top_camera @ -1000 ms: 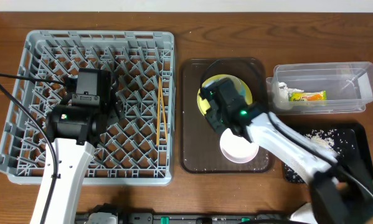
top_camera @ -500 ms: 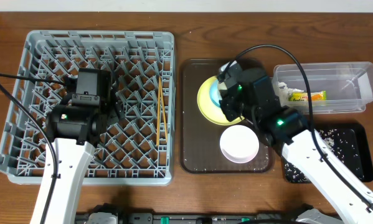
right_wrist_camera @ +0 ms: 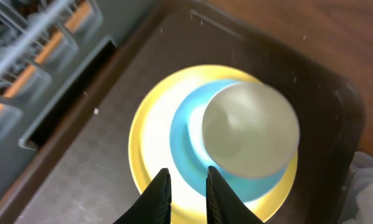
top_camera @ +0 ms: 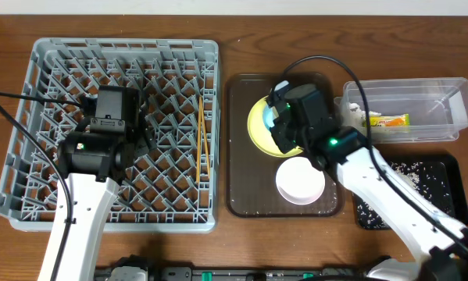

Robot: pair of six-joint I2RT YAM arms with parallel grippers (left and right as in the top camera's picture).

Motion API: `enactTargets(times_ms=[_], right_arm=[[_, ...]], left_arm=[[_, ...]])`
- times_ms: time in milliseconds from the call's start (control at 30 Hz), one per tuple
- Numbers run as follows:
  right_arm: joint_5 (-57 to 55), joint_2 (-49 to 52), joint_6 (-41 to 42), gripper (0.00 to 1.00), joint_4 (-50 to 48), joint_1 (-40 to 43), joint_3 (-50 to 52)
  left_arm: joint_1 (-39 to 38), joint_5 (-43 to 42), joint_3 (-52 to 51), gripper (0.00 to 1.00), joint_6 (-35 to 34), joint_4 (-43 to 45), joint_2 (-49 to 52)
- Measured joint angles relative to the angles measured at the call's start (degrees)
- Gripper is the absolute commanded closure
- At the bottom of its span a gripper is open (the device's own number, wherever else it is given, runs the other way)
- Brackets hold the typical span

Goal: Sort waste into correct bins and load items into the dishwasher rack

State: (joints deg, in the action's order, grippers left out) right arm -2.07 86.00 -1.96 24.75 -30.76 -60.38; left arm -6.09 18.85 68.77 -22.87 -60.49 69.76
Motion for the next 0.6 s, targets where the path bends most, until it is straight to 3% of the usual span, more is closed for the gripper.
enactTargets(times_ms=[600], right_arm=[[-0.57, 7.45, -2.54, 0.73, -3.67, 0.00, 0.00]], left_arm=[[0.00, 0.00, 0.00, 0.07, 0.00, 0.00, 0.00]])
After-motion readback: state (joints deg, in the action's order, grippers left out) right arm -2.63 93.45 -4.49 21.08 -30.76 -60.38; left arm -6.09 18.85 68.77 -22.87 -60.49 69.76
